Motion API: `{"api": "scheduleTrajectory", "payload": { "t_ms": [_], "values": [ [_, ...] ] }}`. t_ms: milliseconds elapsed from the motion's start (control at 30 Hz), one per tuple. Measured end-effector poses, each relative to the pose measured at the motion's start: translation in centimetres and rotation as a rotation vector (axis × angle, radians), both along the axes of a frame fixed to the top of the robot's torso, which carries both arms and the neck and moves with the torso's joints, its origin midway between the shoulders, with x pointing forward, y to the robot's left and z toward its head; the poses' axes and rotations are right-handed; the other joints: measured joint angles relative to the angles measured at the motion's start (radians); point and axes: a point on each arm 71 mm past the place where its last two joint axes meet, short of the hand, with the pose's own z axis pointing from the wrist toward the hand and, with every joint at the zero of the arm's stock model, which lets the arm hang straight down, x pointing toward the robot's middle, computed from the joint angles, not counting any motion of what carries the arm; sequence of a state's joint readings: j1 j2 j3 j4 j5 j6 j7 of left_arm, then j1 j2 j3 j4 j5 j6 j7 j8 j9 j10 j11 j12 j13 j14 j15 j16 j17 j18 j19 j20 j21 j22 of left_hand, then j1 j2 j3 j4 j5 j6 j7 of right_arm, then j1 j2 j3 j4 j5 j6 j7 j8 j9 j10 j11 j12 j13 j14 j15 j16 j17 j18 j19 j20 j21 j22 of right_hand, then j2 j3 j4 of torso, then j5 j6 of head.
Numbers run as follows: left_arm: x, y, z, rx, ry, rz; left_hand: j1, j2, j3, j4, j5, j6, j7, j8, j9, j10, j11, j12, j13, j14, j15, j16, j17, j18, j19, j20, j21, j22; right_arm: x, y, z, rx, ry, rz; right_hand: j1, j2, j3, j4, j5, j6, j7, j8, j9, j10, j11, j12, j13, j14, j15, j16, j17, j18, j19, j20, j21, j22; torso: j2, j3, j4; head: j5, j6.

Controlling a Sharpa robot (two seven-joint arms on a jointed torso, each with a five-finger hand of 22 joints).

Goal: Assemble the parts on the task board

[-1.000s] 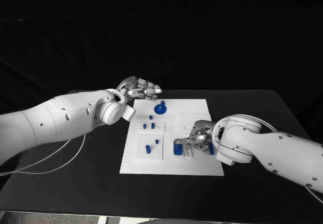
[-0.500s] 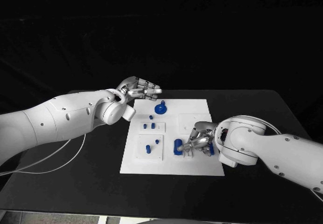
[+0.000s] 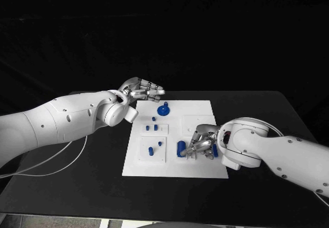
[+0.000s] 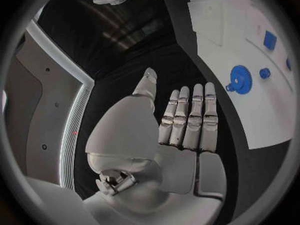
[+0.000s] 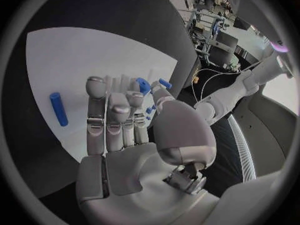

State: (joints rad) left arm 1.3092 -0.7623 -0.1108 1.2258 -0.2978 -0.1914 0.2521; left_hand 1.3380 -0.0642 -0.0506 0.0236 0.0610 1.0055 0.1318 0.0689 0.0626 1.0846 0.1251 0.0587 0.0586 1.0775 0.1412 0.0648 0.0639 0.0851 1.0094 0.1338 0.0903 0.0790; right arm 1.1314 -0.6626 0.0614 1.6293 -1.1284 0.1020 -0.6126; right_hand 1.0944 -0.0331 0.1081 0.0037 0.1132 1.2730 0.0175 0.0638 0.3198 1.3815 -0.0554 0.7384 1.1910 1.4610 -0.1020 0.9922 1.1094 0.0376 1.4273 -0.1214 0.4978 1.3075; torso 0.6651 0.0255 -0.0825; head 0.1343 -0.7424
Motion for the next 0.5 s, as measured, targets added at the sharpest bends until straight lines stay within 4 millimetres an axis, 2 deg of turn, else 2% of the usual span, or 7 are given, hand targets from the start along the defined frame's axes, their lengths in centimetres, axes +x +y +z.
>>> {"api": "scheduleTrajectory", "payload": {
  "t_ms": [100,200,500],
  "values": [
    [0.0,-0.01,0.0,0.0,0.0,0.0,-0.006,0.006,0.0,0.0,0.0,0.0,0.0,0.0,0.0,0.0,0.0,0.0,0.0,0.0,0.0,0.0,0.0,0.0,0.0,0.0,0.0,0.0,0.24,0.03,-0.18,-0.002,0.002,-0.006,-0.022,0.043,0.008,-0.002,-0.006,-0.006,-0.006,0.0,0.007,0.0,0.0,0.0,-0.004,0.0,0.0,0.0,-0.003,0.0,0.0,0.0,0.0,0.0,0.0,-0.0005,0.0011,0.0,0.0],
    [0.01,0.0,0.0,0.0,0.0,0.0,-0.006,0.006,0.0,0.0,0.0,0.0,0.0,0.0,0.0,0.0,0.0,0.0,0.0,0.0,0.0,0.0,0.0,0.0,0.0,0.0,0.0,0.0,0.41,0.05,-0.35,-0.004,0.004,-0.01,-0.03,0.058,0.03,-0.012,-0.017,-0.009,-0.006,0.0,0.011,0.0,0.0,0.0,-0.006,0.0,0.0,0.0,-0.004,0.0,0.0,0.0,0.0,0.0,0.0,-0.0006,0.0018,-0.002,-0.001],
    [0.01,0.02,-0.02,0.0,0.001,-0.001,-0.011,0.011,-0.003,0.003,0.0,0.0,0.0,0.0,0.0,0.0,0.0,0.0,0.0,0.0,0.0,0.0,0.0,0.0,0.0,0.0,0.0,0.0,0.69,0.3,-0.66,0.005,0.011,-0.014,-0.052,0.062,0.145,-0.055,-0.032,-0.01,-0.004,0.0,0.022,0.0,0.0,0.0,-0.008,0.0,0.0,0.0,-0.008,0.0,0.0,0.0,0.0,0.0,0.0,-0.0008,-0.0002,0.0,-0.005]
  ]
}}
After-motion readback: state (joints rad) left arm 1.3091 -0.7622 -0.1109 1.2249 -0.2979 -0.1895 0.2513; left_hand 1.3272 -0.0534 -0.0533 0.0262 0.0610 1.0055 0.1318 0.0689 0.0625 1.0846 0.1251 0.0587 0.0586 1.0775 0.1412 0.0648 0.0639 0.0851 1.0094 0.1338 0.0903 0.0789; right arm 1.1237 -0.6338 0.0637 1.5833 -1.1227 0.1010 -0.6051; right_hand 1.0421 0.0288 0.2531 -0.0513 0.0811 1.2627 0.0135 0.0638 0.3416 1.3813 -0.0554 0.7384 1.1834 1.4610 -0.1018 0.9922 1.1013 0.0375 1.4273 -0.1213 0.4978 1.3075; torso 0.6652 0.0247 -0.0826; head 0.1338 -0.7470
